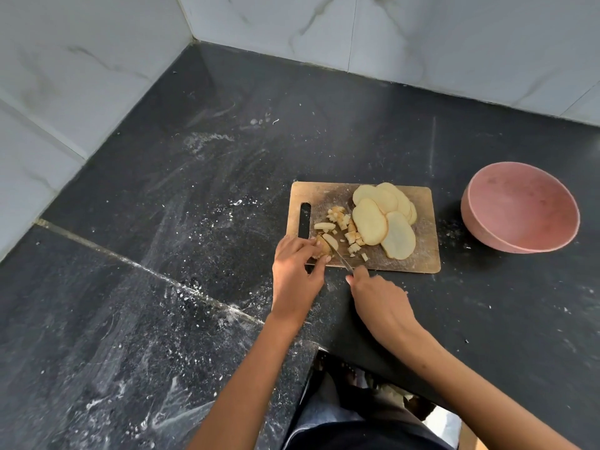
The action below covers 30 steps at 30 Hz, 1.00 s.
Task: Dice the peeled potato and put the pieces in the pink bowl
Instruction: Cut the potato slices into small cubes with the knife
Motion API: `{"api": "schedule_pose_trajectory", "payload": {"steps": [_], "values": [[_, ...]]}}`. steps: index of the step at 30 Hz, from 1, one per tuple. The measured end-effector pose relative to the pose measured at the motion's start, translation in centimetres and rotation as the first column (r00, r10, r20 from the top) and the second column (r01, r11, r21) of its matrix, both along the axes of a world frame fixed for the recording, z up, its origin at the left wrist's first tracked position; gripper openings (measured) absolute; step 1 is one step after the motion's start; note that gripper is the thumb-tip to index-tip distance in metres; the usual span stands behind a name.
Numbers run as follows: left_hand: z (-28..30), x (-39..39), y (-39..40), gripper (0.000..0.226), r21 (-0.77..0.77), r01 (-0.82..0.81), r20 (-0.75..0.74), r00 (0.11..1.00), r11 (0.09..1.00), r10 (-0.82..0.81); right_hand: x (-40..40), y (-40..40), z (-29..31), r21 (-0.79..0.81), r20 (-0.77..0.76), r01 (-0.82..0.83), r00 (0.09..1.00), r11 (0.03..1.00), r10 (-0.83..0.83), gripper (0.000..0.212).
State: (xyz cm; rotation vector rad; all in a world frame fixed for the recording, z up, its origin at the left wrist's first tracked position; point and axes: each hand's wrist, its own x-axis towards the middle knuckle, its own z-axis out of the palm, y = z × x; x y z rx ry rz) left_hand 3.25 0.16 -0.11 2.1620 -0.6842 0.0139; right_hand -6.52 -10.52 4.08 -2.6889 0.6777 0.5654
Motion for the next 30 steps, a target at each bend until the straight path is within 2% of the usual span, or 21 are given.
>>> {"api": "schedule_pose_trajectory", "payload": {"steps": [5,13,17,21,26,30], "values": [[0.0,-0.1,-0.1,0.015,-0.012,-0.009,0.009,1.000,1.000,0.009,-3.5,-0.5,0.5,0.063,-0.022,0.036,0.999,0.997,-0.035,0.024],[0.0,-0.8,-0.2,0.020,0.023,-0.042,0.001,0.999,0.999,0.042,-2.0,-1.4,1.5,0.078,0.143,0.112,0.982,0.991,-0.123,0.031],[0.7,-0.6,-0.3,0.020,0.126,0.009,0.038,0.999,0.992,-0.014,-0.8,-0.9,1.2,0.026,0.109,0.088,0.990,0.996,-0.090,0.034],[1.6,-0.3,-0.4,0.039,0.274,0.075,0.062,0.993,0.959,-0.095,-1.5,-0.9,1.2,0.004,0.051,0.112,0.992,0.994,-0.112,0.034],[2.9,0.4,-1.2,0.039,0.428,0.118,0.080,0.983,0.896,-0.167,-1.2,-1.4,2.2,0.064,0.213,0.182,0.958,0.981,-0.192,0.029],[3.2,0.3,-1.5,0.035,0.414,0.097,0.016,0.993,0.905,-0.113,1.5,-2.6,1.6,0.193,0.356,0.157,0.909,0.969,-0.218,0.029]]}}
